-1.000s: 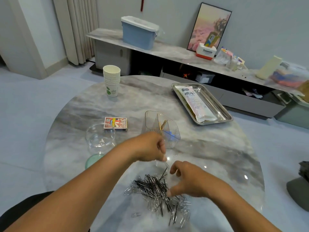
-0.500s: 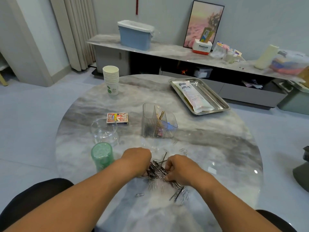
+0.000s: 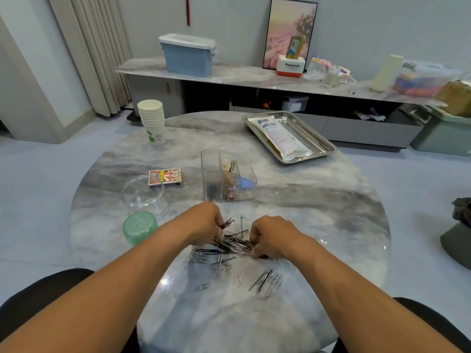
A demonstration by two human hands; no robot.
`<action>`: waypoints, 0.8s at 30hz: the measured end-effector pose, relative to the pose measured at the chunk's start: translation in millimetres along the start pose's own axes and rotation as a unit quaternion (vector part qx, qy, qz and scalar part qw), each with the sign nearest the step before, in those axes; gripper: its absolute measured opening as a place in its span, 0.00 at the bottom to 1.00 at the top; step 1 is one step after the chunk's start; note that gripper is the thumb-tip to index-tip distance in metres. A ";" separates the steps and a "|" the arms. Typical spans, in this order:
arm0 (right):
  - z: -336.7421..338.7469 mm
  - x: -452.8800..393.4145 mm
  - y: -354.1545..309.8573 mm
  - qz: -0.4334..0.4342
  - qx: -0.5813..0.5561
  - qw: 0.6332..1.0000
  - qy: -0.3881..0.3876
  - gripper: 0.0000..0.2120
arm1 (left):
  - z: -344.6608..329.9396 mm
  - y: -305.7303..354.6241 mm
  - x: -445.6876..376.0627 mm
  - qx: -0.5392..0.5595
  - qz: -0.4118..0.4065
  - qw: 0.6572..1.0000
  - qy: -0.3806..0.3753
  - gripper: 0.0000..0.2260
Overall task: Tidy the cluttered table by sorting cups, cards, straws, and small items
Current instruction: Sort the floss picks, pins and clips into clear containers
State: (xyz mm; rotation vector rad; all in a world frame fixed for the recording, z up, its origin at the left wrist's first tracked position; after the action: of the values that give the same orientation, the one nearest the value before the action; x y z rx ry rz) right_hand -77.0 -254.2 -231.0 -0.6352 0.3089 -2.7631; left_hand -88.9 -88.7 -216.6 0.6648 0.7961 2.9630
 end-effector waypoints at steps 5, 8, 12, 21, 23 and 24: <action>3.2 1.5 2.4 0.005 0.011 0.999 0.033 0.08 | -1.6 -6.6 2.8 0.147 0.021 0.989 -0.013 0.03; 3.4 2.0 1.9 0.014 0.011 0.999 0.033 0.06 | -1.3 -8.4 5.0 0.178 0.029 0.984 -0.012 0.05; 10.1 4.1 3.4 0.012 -0.030 0.999 0.043 0.05 | 1.2 -10.7 3.8 0.234 0.044 0.971 -0.004 0.05; 26.9 7.1 37.3 -0.065 -0.297 0.947 0.106 0.04 | -7.4 -8.1 7.7 0.396 0.118 0.909 -0.050 0.07; 27.0 7.7 42.7 -0.084 -0.358 0.923 0.113 0.05 | -8.9 -7.0 5.3 0.404 0.127 0.904 -0.053 0.06; 27.0 7.8 44.3 -0.090 -0.378 0.914 0.115 0.05 | -8.6 -6.2 5.2 0.393 0.129 0.909 -0.049 0.05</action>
State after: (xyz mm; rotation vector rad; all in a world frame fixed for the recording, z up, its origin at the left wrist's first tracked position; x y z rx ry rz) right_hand -61.3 -302.0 -216.1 -0.5035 1.4843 -2.8374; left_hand -97.8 -86.8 -224.2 0.9791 2.0645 2.6875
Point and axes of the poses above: each hand's wrist, its own x-axis away from the middle knuckle, its own z-axis out of the back of the hand, y = z × x, the point moved 7 cm from there along -x, towards the middle knuckle, and after that the axes turned 4 degrees about -x, right-handed, at the moved point
